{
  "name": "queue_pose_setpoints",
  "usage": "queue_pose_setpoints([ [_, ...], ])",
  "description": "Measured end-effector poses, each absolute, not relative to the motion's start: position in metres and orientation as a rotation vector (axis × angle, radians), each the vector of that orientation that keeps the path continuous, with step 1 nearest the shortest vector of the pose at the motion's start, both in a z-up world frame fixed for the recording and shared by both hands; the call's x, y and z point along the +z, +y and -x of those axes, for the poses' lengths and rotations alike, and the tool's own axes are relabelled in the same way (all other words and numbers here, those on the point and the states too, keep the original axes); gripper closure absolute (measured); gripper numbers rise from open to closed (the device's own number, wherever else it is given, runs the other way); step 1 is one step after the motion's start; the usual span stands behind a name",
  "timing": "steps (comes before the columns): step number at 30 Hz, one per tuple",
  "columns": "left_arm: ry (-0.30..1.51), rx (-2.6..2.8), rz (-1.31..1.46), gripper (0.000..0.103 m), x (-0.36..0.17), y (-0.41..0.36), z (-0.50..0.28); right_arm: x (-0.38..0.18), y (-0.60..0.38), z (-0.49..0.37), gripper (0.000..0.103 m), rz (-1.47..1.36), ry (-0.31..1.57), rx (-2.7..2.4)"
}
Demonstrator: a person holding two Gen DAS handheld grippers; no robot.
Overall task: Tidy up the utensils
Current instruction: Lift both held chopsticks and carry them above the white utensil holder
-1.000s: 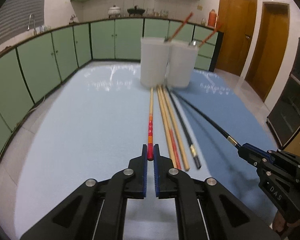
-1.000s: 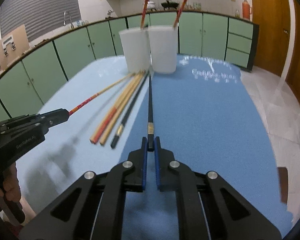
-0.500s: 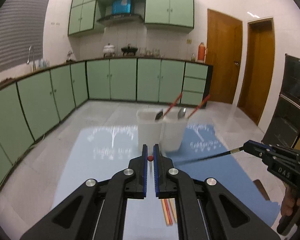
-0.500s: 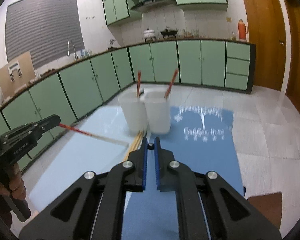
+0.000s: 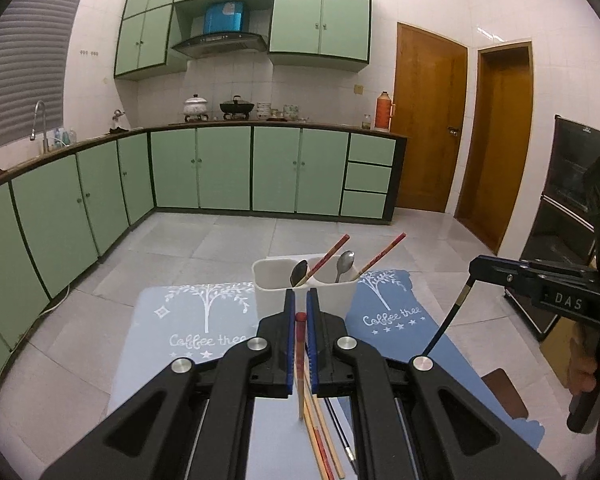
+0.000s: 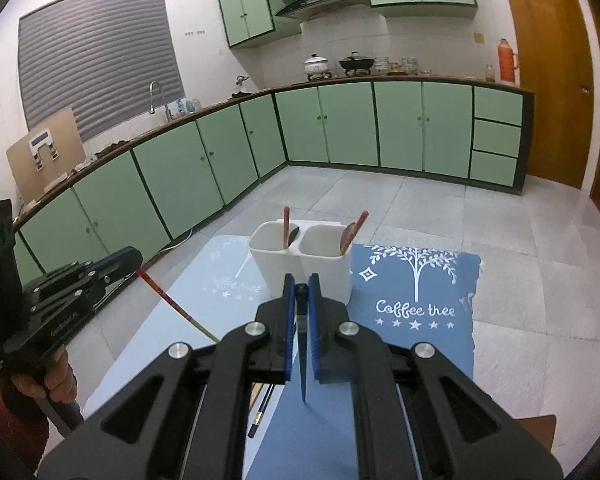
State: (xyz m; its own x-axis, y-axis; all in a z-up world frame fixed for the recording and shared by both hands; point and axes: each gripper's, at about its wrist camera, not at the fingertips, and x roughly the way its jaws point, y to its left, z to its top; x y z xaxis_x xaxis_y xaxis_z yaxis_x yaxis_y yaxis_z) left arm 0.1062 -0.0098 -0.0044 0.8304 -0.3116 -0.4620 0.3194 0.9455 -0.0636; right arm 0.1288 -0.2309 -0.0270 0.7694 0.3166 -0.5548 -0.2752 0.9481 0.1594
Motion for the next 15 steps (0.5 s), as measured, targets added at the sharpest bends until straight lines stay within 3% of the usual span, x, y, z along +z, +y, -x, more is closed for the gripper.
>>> queue_pose_setpoints([
  [15, 0.373, -0.339, -0.055, 0.098, 0.046, -0.011, -0.116, 0.040, -0.234, -0.158, 0.097, -0.041, 0.514, 0.377],
])
